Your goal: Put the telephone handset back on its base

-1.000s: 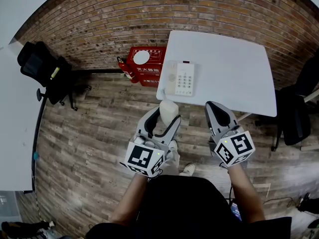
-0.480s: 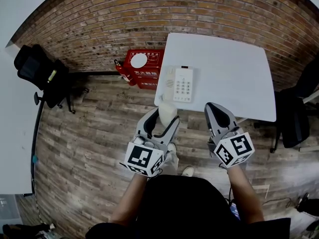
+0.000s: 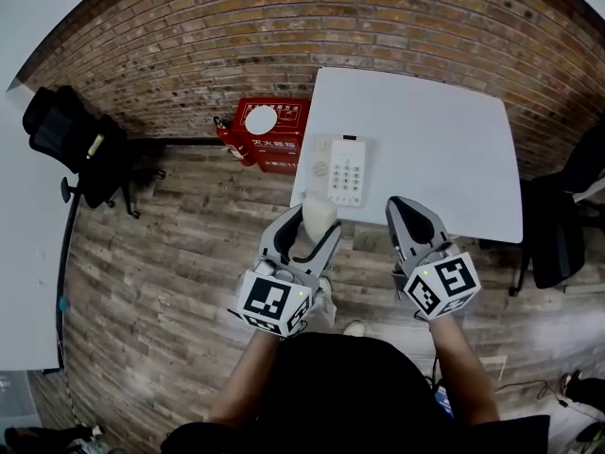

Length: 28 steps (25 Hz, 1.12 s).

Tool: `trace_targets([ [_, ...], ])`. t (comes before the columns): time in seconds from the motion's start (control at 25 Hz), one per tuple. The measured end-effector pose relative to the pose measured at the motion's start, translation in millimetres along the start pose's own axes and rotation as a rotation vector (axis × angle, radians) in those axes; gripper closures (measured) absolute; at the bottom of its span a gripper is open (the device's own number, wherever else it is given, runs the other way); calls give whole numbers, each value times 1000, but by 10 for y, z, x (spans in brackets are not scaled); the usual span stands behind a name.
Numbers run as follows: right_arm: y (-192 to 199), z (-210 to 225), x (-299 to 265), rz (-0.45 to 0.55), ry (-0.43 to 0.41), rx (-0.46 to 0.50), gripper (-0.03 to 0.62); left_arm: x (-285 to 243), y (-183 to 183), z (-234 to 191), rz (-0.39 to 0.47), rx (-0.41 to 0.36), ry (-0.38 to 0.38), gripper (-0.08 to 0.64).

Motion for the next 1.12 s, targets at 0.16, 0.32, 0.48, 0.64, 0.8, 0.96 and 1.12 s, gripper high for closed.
trace_targets([
  [0.16, 20, 48, -75, -5, 2, -2, 580, -59, 13, -52, 3, -2, 4, 305],
  [0.32, 16, 52, -148, -11, 8, -1, 580, -97, 34, -114, -2, 2, 12, 305],
  [0.48, 0, 44, -252, -14, 10, 3, 580, -149, 30, -192, -3, 1, 26, 305],
  [0.64, -15, 43, -365, -21, 17, 5, 580, -205, 31, -282, -5, 4, 39, 305],
  [0.8, -4, 57, -459, -26, 29, 8, 580, -251, 59, -366, -9, -1, 48, 305],
  [0.96, 10, 48, -552, -31, 43, 9, 580, -282, 90, -424, -12, -5, 65, 305],
  [1.12, 5, 27, -676, -35, 58, 11, 580, -322, 119, -528, -14, 4, 86, 305],
])
Point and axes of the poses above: the fingertips, and each gripper's own axes: x backward along the fingers, z to its right, y out of its underside, the point moved 1 cm from there along x, backward along the fingers, and after that the axes turned 10 degrees about -x, right-handed, at the moved point
